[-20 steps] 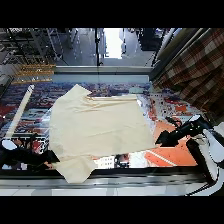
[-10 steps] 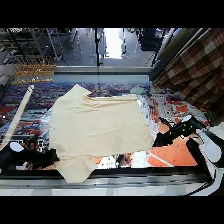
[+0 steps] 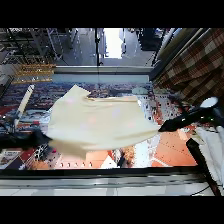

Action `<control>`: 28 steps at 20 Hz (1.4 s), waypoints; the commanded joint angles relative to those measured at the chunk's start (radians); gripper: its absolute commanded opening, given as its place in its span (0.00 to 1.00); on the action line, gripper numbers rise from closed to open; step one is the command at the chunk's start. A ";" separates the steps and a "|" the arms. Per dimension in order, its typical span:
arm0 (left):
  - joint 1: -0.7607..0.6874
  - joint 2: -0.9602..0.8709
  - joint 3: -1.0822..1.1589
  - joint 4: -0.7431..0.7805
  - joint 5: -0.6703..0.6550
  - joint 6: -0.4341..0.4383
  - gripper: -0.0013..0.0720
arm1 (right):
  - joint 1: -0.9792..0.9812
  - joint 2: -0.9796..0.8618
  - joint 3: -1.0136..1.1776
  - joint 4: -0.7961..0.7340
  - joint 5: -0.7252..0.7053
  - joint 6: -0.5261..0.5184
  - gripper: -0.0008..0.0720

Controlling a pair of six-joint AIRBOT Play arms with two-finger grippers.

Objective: Fold the clothes and pants, and hang the long-sleeved shirts on hangers.

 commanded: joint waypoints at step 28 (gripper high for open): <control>-0.274 -0.455 -0.012 -0.374 0.885 0.263 0.03 | 0.198 -0.150 -0.066 -0.087 -0.914 0.117 0.03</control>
